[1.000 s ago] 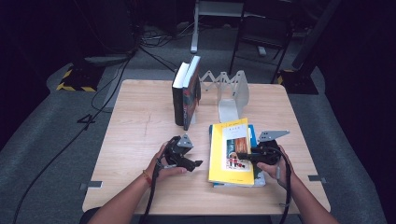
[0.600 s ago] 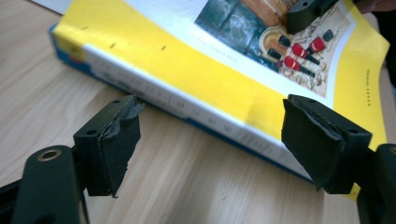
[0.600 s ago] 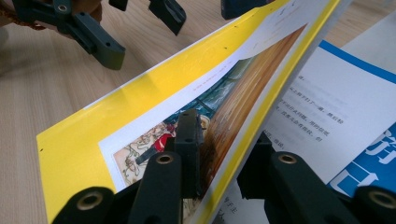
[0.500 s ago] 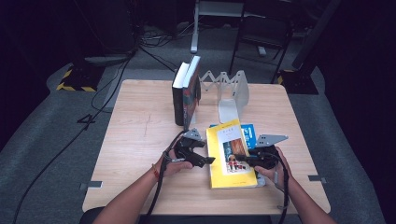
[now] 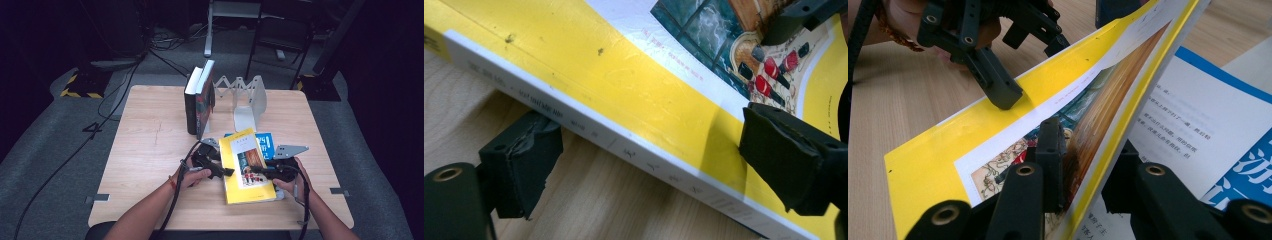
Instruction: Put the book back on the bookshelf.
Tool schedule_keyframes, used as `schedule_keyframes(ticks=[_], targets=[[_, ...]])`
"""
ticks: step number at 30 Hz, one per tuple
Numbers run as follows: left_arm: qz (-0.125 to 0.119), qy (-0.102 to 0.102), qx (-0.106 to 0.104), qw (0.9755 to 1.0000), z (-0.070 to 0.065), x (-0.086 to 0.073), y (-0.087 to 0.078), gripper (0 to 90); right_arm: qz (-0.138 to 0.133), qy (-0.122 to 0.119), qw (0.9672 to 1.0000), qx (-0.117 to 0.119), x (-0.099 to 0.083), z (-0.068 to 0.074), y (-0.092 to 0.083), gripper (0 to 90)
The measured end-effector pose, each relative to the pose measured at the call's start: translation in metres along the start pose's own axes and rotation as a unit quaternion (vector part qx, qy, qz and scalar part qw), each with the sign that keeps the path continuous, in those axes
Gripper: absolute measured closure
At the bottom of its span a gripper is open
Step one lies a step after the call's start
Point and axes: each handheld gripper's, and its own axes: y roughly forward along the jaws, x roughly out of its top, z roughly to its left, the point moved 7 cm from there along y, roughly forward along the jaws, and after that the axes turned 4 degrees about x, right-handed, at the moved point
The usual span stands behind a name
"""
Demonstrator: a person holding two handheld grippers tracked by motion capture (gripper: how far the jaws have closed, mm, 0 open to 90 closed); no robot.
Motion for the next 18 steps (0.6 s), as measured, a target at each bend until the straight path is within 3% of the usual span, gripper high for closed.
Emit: schedule_keyframes(ticks=[3,9,15,18], targets=[[-0.012,-0.001,0.003,0.9999,-0.002,0.003,-0.003,11.6,-0.009,-0.005,0.9999,0.002,0.002,0.001,-0.002,74.4],[-0.068,0.001,-0.002,0.9977,-0.009,0.018,-0.021,14.0,-0.034,-0.015,0.9993,0.006,0.01,0.003,-0.012,75.2],[-0.109,0.034,0.018,0.9933,-0.019,0.039,-0.04,20.6,-0.061,-0.034,0.9975,-0.001,0.024,0.007,-0.024,77.9],[-0.12,0.04,0.02,0.9917,-0.023,0.045,-0.046,24.5,-0.065,-0.045,0.9968,-0.005,0.029,0.009,-0.028,78.7]])
